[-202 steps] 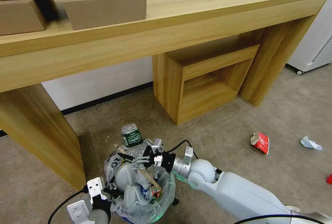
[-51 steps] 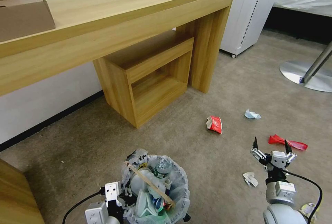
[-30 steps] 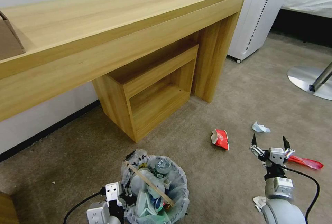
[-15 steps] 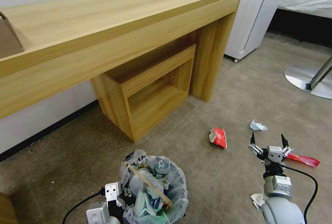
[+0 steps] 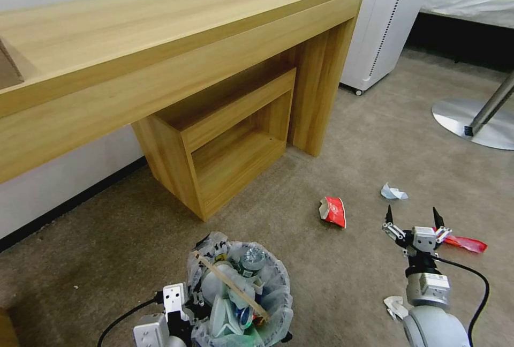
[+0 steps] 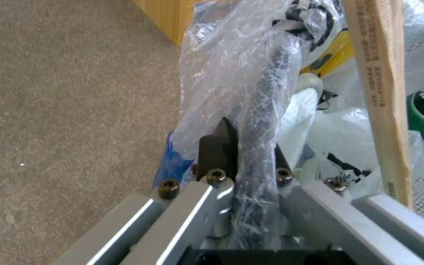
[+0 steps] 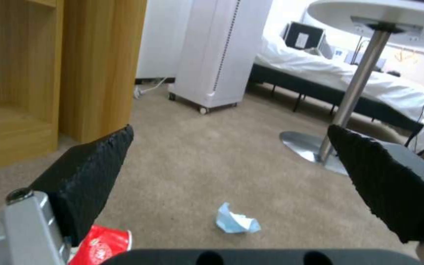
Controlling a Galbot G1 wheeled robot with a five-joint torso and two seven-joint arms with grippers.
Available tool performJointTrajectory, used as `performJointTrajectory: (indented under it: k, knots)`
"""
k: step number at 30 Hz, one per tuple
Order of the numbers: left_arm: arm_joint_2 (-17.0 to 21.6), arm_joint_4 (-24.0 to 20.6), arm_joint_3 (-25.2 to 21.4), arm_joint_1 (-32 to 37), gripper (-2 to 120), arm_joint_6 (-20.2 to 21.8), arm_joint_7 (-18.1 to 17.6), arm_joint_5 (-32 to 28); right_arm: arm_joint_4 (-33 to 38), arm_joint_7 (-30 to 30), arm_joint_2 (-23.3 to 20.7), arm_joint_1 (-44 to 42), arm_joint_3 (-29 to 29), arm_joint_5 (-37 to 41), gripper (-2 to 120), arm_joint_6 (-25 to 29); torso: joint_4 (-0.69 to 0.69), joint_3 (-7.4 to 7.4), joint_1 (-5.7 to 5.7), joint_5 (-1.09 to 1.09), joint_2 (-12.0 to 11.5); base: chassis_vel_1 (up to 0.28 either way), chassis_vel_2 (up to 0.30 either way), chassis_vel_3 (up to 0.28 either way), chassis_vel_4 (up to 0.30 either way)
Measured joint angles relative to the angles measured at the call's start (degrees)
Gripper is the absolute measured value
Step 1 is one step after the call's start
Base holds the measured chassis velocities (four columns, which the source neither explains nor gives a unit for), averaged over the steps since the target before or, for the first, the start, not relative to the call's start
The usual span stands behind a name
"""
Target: Pick up the trash bin and place the garbage on the floor into it.
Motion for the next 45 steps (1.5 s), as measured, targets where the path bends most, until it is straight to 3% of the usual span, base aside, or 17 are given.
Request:
performJointTrajectory:
  k: [13,26,34,39,45]
  knots:
    - [-0.05,-0.22,-0.59,-0.01,0,-0.08,-0.01,0.03,-1.07,-0.55,0.23,0.36,-0.65,0.46,100,1.11,0.0,0.0,0.0,0.0,0.01,-0.004,0.006,0.005,-0.004]
    - [0.27,0.09,-0.97,-1.03,0,-0.11,-0.08,-0.72,-1.71,0.12,-0.88,1.85,-1.2,1.19,100,1.08,0.01,0.03,0.01,0.0,0.0,-0.12,0.122,0.128,-0.117]
    - [0.44,0.39,-1.09,-1.53,0,-0.12,-0.43,-1.3,-0.76,7.48,-4.16,2.31,1.66,0.34,100,-4.49,0.0,-0.01,0.0,0.0,0.0,-0.017,-0.002,0.004,-0.01]
    - [0.45,0.4,-1.12,-1.24,0,-0.12,-0.43,-1.16,-0.86,7.92,-7.4,1.37,6.69,2.29,100,-6.99,0.0,0.0,0.0,0.0,0.0,0.0,0.0,0.0,0.0]
    - [0.46,0.36,-0.98,-1.07,0,-0.14,-0.37,-0.81,-1.06,9.71,-7.64,0.71,7.61,5.23,100,-9.99,-0.01,0.0,0.0,0.0,0.0,0.0,0.0,0.0,0.0]
